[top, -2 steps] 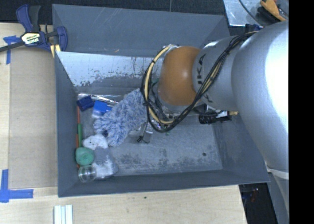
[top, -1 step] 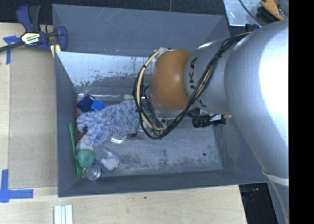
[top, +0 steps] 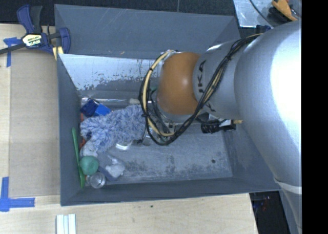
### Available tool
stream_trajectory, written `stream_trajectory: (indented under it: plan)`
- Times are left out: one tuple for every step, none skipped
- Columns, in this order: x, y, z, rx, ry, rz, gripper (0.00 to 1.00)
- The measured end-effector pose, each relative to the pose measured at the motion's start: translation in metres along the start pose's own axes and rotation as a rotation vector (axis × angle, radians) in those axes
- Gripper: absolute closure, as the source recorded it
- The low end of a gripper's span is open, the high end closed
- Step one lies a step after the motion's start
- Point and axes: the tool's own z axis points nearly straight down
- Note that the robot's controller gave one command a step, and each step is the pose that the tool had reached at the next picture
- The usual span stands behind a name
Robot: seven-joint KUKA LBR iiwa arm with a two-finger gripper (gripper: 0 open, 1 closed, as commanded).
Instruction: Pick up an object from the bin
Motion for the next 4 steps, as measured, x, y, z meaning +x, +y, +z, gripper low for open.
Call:
stream_trajectory:
  plan:
    - [0.007,0.001,-0.026,0.004,0.006,-0.008,1.00]
    - [0.013,-0.025,0.004,0.001,0.001,-0.408,1.00]
    - [0.013,-0.025,0.004,0.001,0.001,-0.408,1.00]
    - [-0.005,-0.032,-0.070,-0.001,-0.011,-0.427,1.00]
